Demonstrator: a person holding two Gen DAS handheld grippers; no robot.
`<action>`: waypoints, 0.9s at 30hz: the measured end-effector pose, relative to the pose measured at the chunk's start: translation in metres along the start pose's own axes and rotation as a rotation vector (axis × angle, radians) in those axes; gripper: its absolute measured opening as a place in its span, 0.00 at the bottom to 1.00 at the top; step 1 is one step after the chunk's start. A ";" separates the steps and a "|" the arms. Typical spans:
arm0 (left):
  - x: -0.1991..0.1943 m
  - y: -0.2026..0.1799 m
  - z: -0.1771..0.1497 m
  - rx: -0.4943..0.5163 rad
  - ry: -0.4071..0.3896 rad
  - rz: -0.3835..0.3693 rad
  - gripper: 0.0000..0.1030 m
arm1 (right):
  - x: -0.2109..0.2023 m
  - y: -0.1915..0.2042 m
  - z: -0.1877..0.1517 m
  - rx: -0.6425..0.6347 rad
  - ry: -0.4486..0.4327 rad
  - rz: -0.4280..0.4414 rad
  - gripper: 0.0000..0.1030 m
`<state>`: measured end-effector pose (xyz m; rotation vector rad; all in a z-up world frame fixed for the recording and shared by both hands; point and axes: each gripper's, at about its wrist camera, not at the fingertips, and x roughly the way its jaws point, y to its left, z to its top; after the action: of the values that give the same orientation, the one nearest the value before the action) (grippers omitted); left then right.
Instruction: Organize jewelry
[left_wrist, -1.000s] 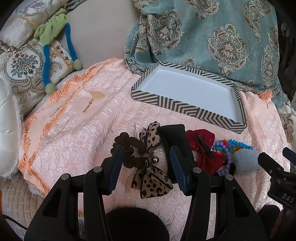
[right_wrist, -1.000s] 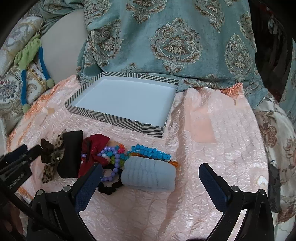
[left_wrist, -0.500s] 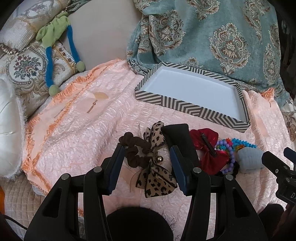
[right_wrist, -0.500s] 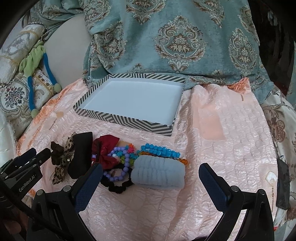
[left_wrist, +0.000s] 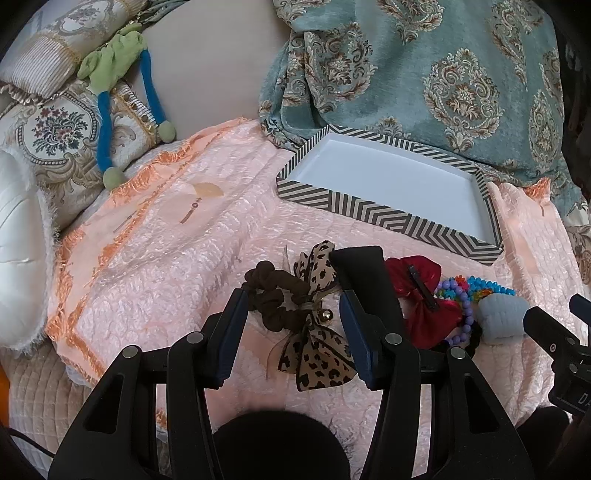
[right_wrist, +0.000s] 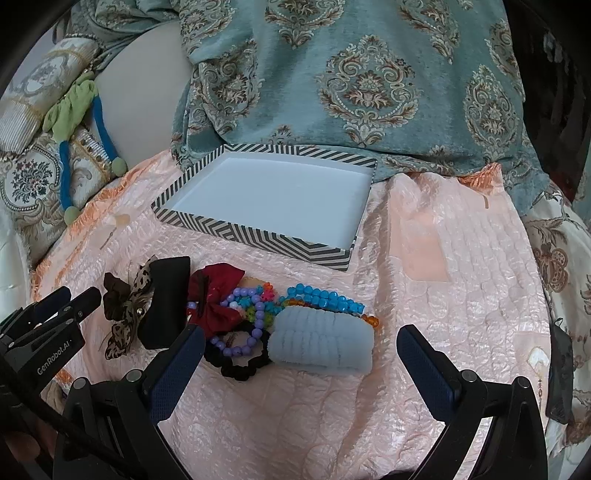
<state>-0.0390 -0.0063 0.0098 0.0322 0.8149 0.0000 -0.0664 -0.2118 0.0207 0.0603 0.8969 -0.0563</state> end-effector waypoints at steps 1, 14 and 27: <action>0.000 0.000 0.000 -0.001 0.000 0.000 0.50 | 0.000 0.000 0.000 -0.001 -0.003 0.001 1.00; 0.000 0.001 0.000 -0.001 0.006 -0.003 0.50 | -0.002 0.000 -0.001 0.002 -0.025 0.014 1.00; 0.004 0.003 -0.003 -0.005 0.022 -0.026 0.50 | -0.001 -0.002 -0.001 0.009 -0.027 0.051 1.00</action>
<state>-0.0380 -0.0029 0.0050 0.0169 0.8376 -0.0219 -0.0681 -0.2134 0.0207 0.0908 0.8677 -0.0141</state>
